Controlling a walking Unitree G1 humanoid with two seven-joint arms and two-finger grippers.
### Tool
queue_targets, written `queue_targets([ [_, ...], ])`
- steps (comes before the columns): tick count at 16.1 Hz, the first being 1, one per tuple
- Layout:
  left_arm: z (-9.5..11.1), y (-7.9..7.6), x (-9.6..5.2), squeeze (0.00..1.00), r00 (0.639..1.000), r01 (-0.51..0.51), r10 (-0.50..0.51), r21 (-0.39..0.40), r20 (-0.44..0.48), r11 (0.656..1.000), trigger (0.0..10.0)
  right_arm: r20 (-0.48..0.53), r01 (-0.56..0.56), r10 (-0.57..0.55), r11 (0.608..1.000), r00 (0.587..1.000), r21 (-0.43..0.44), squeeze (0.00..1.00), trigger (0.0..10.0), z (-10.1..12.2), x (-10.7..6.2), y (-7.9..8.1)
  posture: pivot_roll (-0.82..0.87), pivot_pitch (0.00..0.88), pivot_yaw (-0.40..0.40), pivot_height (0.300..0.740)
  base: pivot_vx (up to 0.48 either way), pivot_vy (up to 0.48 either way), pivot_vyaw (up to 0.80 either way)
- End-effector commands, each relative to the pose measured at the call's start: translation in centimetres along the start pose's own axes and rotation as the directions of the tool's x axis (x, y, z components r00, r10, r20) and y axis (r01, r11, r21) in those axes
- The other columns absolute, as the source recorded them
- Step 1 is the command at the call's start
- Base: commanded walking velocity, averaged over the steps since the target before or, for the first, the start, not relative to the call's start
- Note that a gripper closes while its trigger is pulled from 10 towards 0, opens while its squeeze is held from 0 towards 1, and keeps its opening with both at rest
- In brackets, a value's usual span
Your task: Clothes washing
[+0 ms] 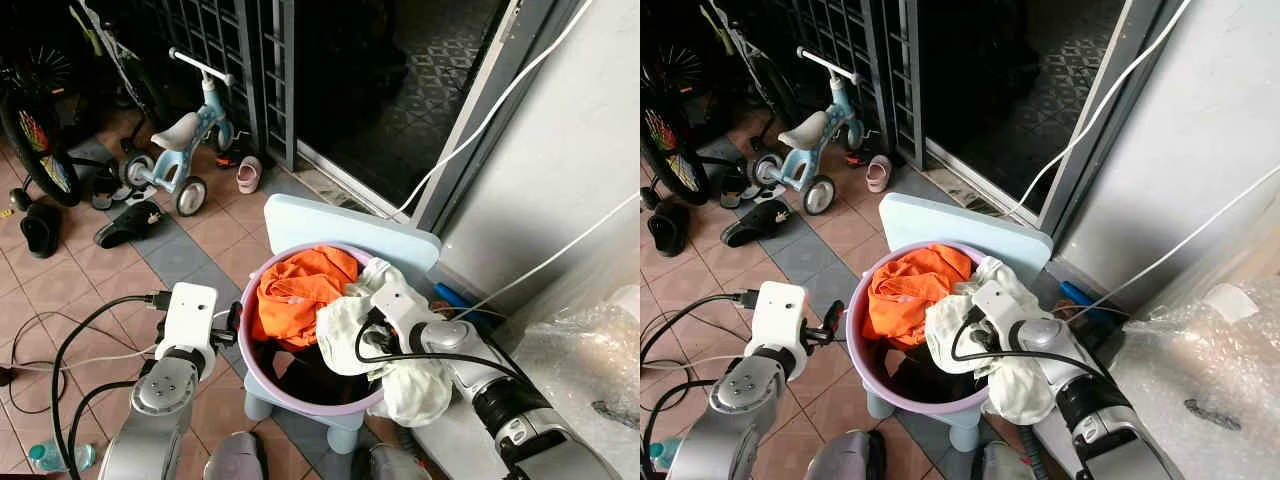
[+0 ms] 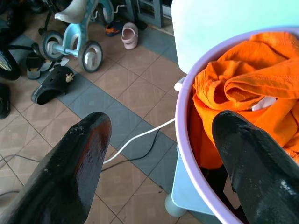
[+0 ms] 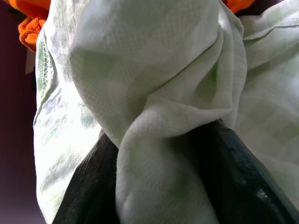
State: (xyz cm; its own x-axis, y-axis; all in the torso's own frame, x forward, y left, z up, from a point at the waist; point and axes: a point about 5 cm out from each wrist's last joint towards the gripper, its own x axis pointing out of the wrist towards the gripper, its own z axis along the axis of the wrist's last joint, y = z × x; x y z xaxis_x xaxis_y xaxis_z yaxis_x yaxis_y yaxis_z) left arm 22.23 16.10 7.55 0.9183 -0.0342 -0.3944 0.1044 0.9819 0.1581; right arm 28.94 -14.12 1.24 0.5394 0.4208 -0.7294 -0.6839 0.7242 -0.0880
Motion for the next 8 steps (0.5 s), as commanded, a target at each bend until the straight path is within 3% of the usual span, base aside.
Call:
queue_targets([
  [1,0.0,-0.1,0.1,0.0,1.0,-0.006,0.006,0.009,0.0,1.0,10.0,0.002,0.006,-0.006,1.0,1.0,0.029,0.0,0.0,-0.1,0.1,-0.1,0.05,0.096,-0.045,0.74,0.0,0.0,0.0],
  [4,0.5,0.1,0.3,0.0,1.0,-0.008,0.008,0.012,0.01,1.0,10.0,0.003,0.014,-0.014,0.999,1.0,0.042,0.0,0.0,0.1,0.0,-0.4,0.05,0.09,-0.059,0.74,0.0,0.0,0.0],
  [8,1.3,1.4,0.2,0.0,0.998,-0.048,0.049,-0.008,0.032,0.999,10.0,0.028,0.012,-0.013,0.998,1.0,0.066,0.0,0.0,0.9,-0.1,-0.8,0.05,0.086,-0.062,0.74,0.0,0.0,0.0],
])
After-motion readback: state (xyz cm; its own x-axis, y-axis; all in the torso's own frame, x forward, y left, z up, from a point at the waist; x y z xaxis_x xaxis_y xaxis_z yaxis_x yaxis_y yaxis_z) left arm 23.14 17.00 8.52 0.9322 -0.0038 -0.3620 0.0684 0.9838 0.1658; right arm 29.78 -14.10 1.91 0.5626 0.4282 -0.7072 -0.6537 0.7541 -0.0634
